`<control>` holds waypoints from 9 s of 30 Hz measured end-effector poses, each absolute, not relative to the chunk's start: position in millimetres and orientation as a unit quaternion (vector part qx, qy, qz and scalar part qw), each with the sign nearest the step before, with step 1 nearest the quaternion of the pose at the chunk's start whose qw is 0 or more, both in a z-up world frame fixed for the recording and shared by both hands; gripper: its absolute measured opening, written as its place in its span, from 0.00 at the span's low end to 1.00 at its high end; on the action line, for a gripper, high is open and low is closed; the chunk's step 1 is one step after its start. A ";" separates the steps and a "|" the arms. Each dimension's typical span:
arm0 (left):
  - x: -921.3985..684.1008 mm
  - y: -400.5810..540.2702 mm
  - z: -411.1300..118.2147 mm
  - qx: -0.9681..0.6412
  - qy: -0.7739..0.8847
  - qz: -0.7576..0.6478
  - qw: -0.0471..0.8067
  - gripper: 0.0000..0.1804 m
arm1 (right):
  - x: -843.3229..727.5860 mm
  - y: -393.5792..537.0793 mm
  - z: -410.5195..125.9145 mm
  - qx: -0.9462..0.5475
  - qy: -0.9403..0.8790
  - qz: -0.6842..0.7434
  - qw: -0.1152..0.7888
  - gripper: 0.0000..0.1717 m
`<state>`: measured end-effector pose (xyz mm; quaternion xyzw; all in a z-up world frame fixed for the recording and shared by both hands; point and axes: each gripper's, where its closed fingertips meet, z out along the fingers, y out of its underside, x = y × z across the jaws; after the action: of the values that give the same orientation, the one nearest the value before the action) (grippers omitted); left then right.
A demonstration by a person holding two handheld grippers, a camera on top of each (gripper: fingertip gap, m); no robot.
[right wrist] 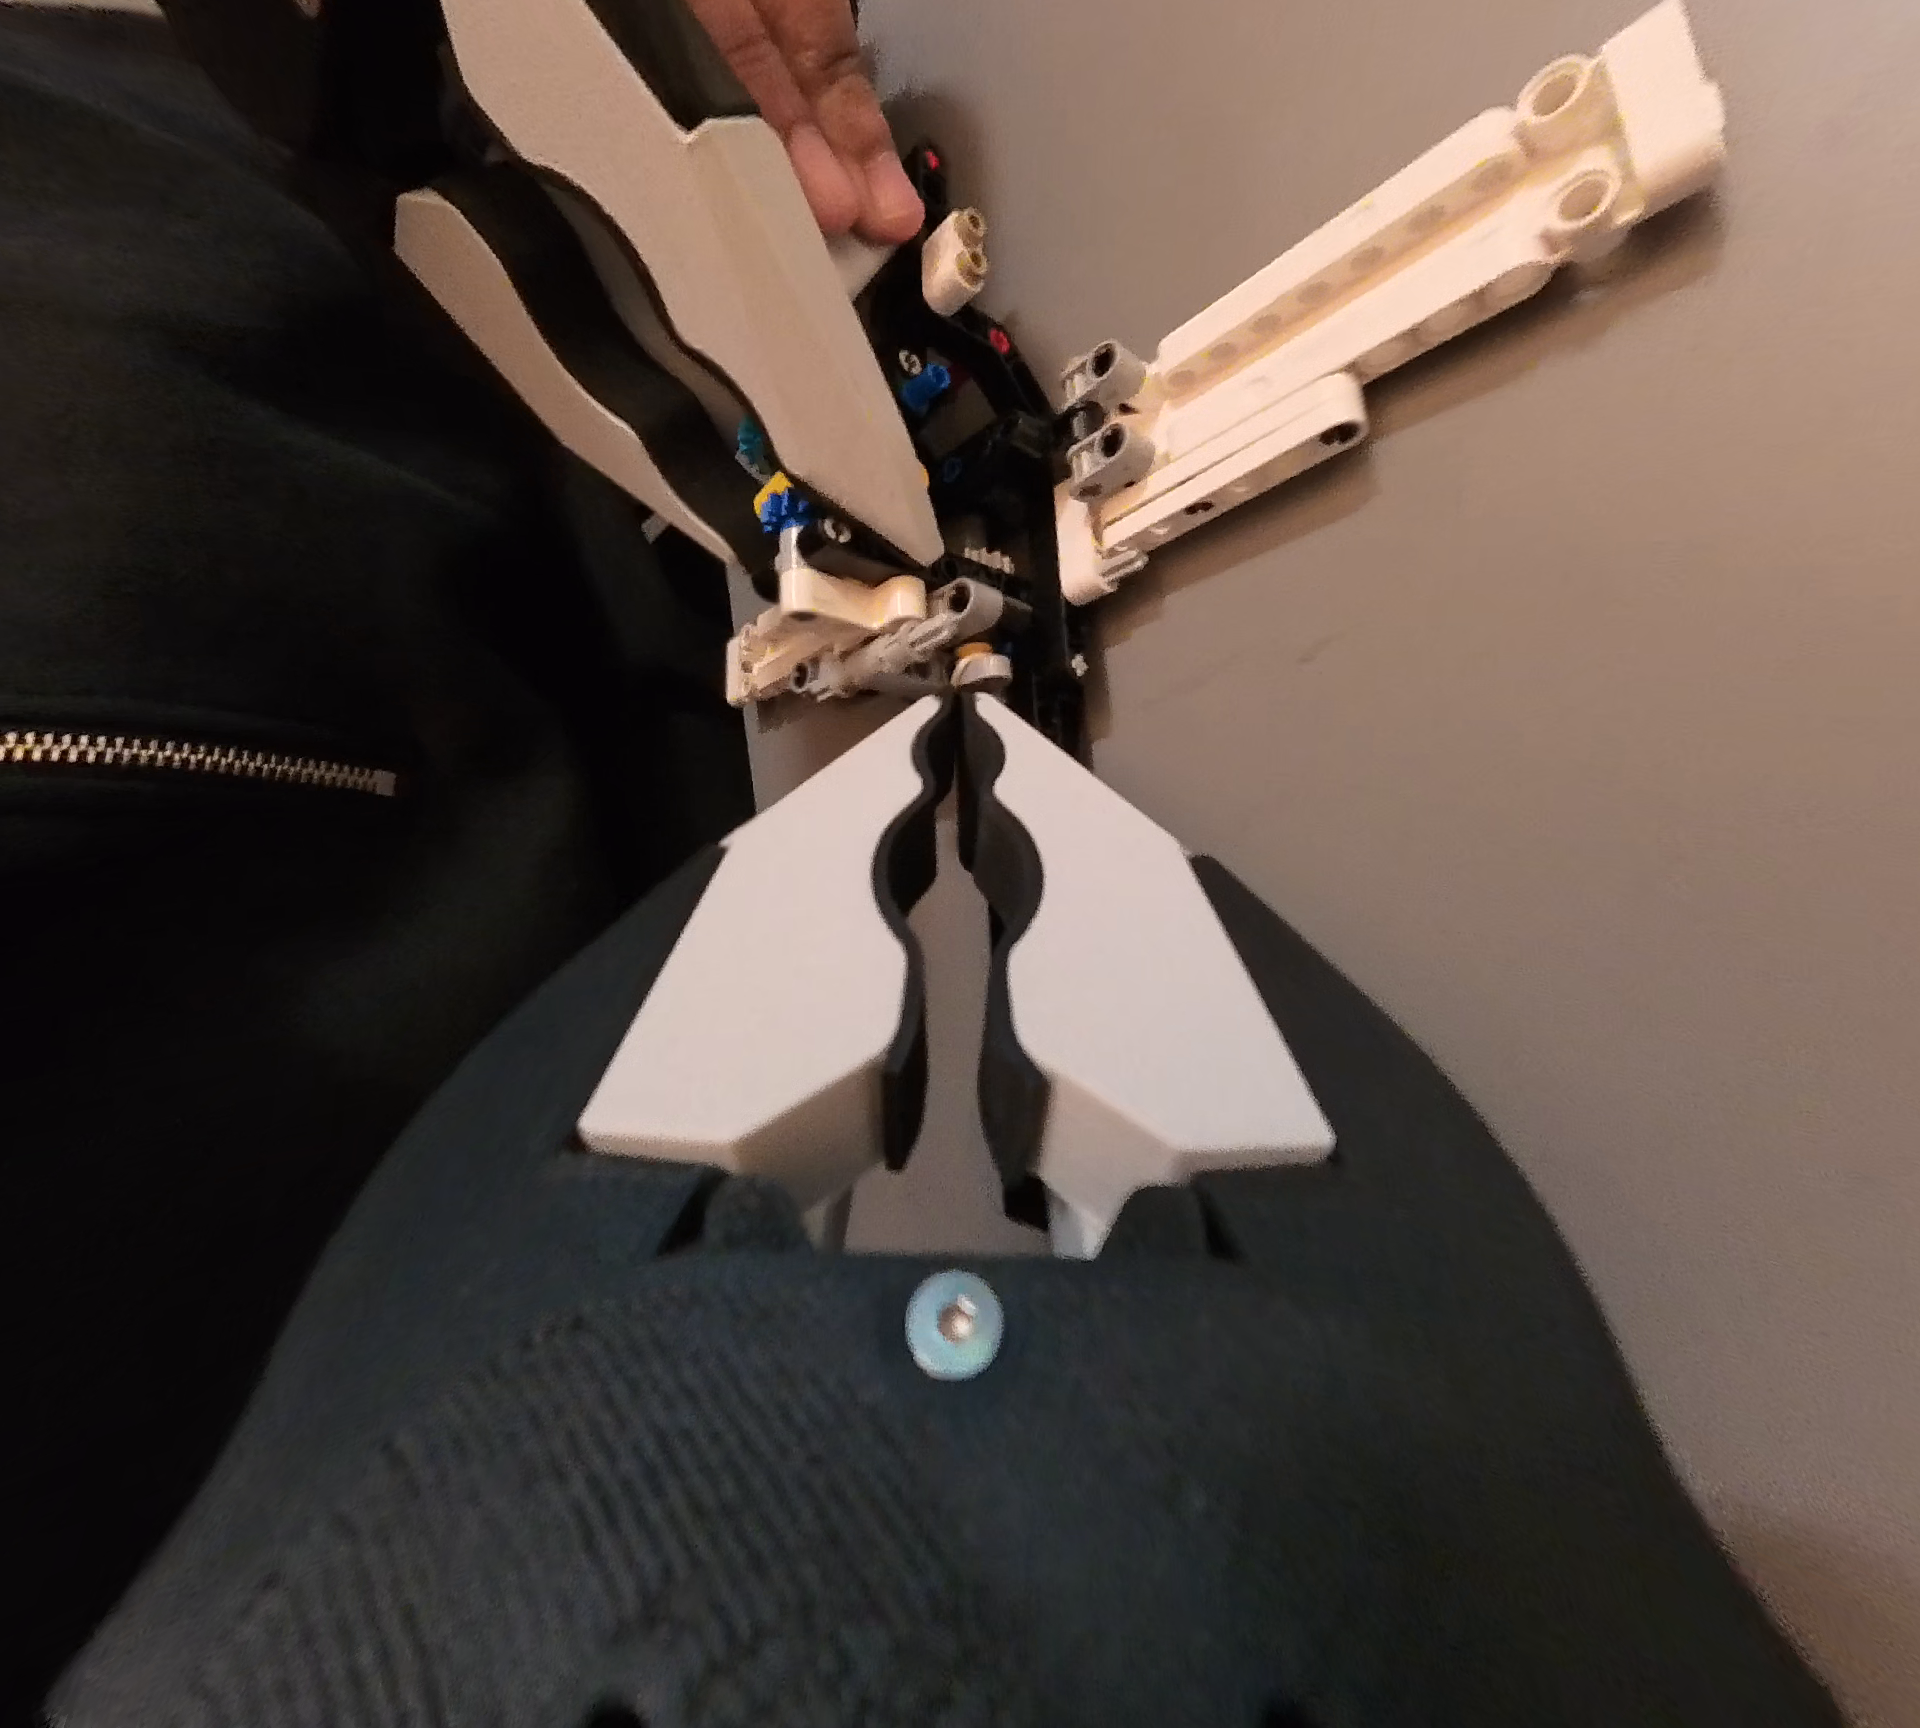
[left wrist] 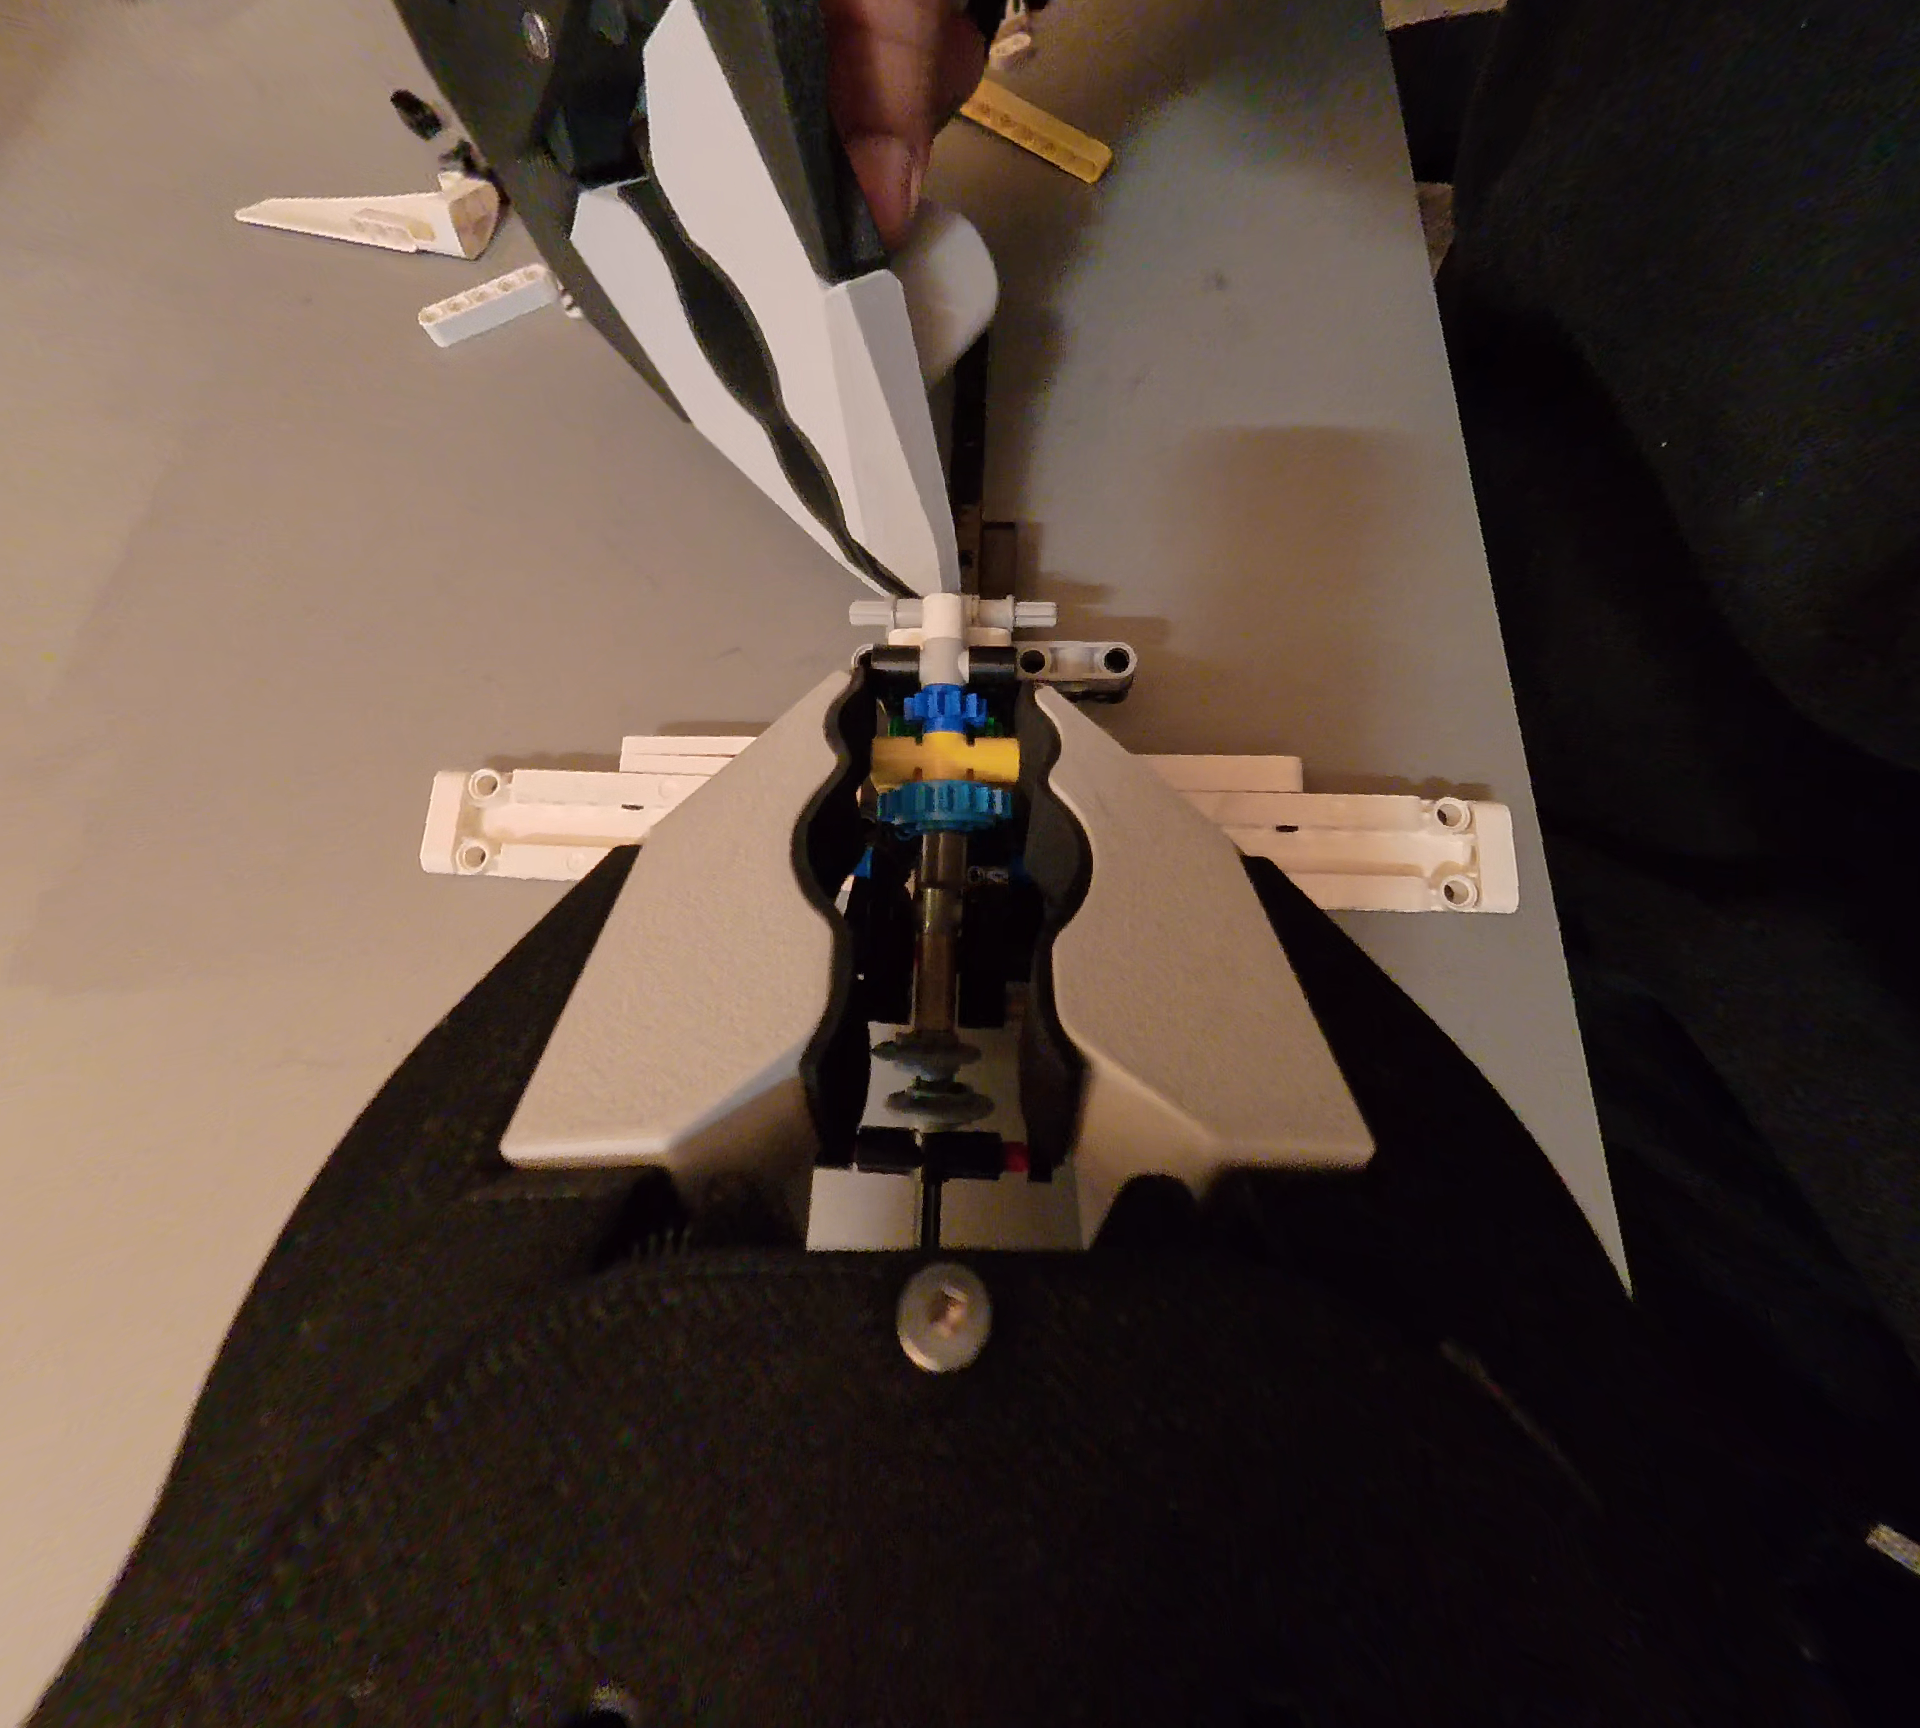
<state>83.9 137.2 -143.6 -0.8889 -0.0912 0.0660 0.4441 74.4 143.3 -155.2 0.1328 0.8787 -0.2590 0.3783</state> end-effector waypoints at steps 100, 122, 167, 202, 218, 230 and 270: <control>116.9 131.1 -140.8 -0.876 -0.033 -0.058 0.477 0.14 | 114.4 146.0 -143.1 -0.171 0.835 -0.446 0.274 0.21; 116.0 132.5 -141.0 -0.874 -0.027 -0.051 0.482 0.14 | 108.8 151.9 -145.2 -0.235 0.814 -0.373 0.379 0.00; 3.0 70.4 -84.8 -0.669 -0.353 0.180 0.629 0.14 | -12.3 137.9 -60.6 -0.016 0.781 -0.606 -0.150 0.10; 22.4 102.6 -77.5 -0.733 -0.120 0.519 0.423 0.14 | 13.2 121.2 -74.9 0.074 0.751 -0.646 0.118 0.08; 35.1 114.3 -65.7 -0.707 -0.065 0.574 0.408 0.13 | 23.1 119.9 -65.9 0.061 0.763 -0.637 0.095 0.04; 34.3 112.4 -63.6 -0.700 -0.067 0.590 0.397 0.13 | 26.3 121.8 -61.5 0.062 0.748 -0.645 0.146 0.03; 40.6 115.8 -58.8 -0.679 -0.030 0.634 0.368 0.13 | 21.9 120.2 -54.9 -0.012 0.792 -0.592 -0.146 0.00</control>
<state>40.6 115.8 -58.8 -0.6788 -0.0296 0.6345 0.3684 21.9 120.2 -54.9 -0.0122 0.7921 -0.5924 -0.1463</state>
